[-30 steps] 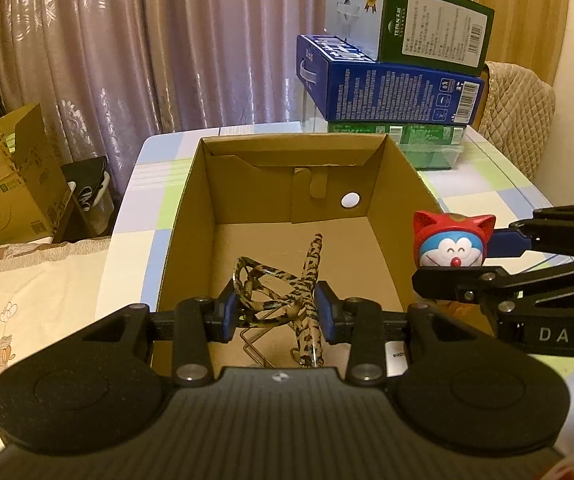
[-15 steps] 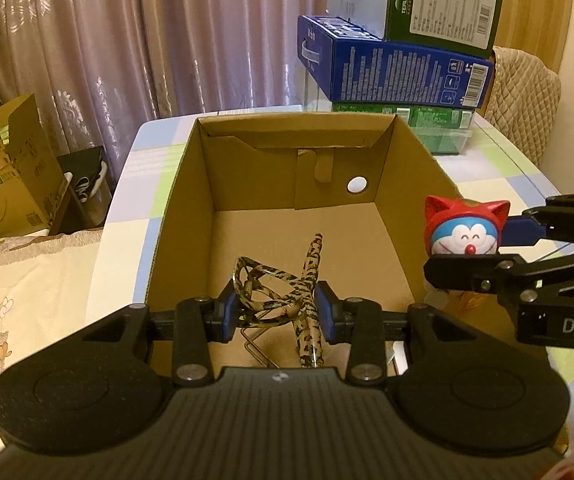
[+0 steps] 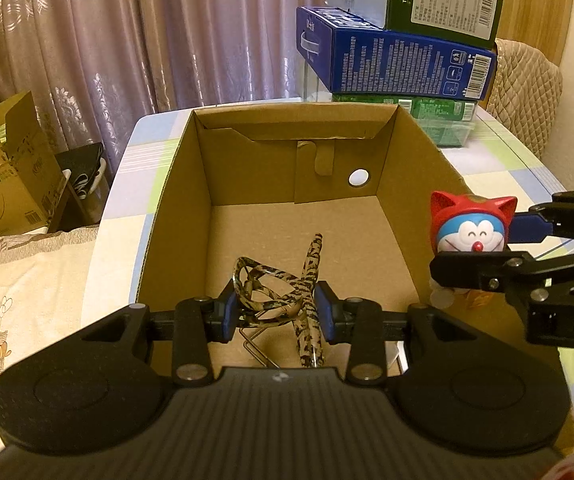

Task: Organize rigid objects
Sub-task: 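Lower the claw clip into the box and open the left tool, then lower the red figurine into the box and open the right tool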

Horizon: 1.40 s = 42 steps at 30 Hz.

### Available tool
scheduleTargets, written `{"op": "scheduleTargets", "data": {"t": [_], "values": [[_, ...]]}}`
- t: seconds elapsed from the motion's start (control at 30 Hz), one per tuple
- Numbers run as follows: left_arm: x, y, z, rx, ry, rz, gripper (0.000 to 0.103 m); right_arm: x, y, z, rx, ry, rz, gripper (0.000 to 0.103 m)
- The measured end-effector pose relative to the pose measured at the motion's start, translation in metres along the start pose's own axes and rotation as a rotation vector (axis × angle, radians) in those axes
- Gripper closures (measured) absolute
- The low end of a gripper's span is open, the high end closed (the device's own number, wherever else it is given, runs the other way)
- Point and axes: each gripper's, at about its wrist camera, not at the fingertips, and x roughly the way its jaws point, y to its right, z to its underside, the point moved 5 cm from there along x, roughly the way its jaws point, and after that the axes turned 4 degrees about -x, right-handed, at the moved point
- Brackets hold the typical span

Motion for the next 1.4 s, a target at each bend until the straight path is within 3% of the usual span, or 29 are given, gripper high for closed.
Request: {"op": "scheduleTargets", "data": {"t": [1.4], "values": [[-0.024,-0.004,-0.009,-0.013,0.058,0.001,0.068,-0.001,-0.002,-0.005,0.005,-0.006,0.015,0.061]]}}
